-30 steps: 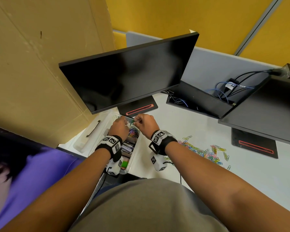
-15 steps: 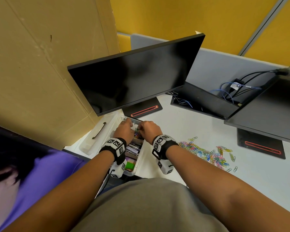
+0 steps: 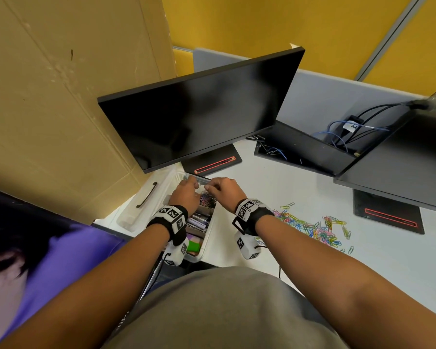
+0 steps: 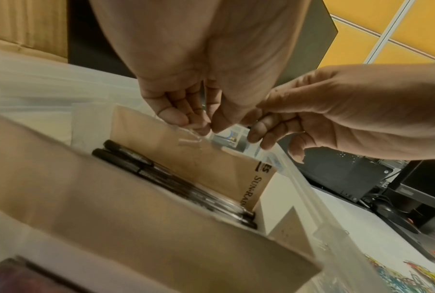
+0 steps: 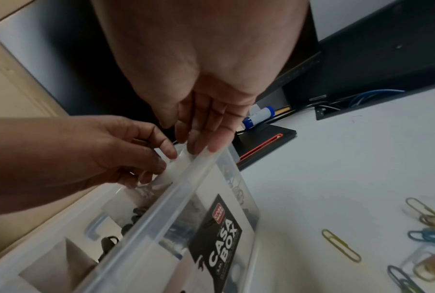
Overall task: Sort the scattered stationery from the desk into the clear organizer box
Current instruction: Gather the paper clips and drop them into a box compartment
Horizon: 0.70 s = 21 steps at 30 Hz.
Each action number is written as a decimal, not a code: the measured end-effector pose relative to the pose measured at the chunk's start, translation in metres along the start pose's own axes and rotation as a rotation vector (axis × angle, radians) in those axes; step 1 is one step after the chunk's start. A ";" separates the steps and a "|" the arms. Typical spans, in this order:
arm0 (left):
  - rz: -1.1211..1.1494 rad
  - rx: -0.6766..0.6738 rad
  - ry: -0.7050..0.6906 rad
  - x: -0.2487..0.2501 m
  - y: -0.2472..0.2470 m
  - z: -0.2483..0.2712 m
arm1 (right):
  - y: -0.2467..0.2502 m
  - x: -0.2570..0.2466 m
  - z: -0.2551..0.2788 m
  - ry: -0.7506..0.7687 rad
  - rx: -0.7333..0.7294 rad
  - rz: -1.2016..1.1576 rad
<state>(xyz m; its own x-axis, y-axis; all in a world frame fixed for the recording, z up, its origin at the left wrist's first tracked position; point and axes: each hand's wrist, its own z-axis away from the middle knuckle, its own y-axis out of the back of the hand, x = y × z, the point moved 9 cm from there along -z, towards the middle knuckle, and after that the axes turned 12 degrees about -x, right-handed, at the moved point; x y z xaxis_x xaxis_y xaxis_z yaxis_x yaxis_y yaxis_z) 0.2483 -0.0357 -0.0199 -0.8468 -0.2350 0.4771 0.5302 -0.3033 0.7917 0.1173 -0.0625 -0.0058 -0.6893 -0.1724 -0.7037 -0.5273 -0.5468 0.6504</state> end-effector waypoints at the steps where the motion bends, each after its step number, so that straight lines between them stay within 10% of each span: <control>1: 0.004 0.005 -0.002 0.001 0.000 0.000 | 0.004 0.001 0.003 0.012 0.018 -0.036; 21: -0.055 -0.128 -0.224 0.132 -0.070 -0.018 | 0.073 0.146 0.082 -0.328 0.148 -0.040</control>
<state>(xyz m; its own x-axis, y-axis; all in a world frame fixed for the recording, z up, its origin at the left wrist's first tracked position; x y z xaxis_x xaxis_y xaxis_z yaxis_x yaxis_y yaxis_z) 0.0998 -0.0620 -0.0193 -0.8551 -0.0093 0.5183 0.4719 -0.4279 0.7708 -0.0626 -0.0600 -0.0377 -0.7769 0.1316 -0.6157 -0.6065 -0.4190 0.6757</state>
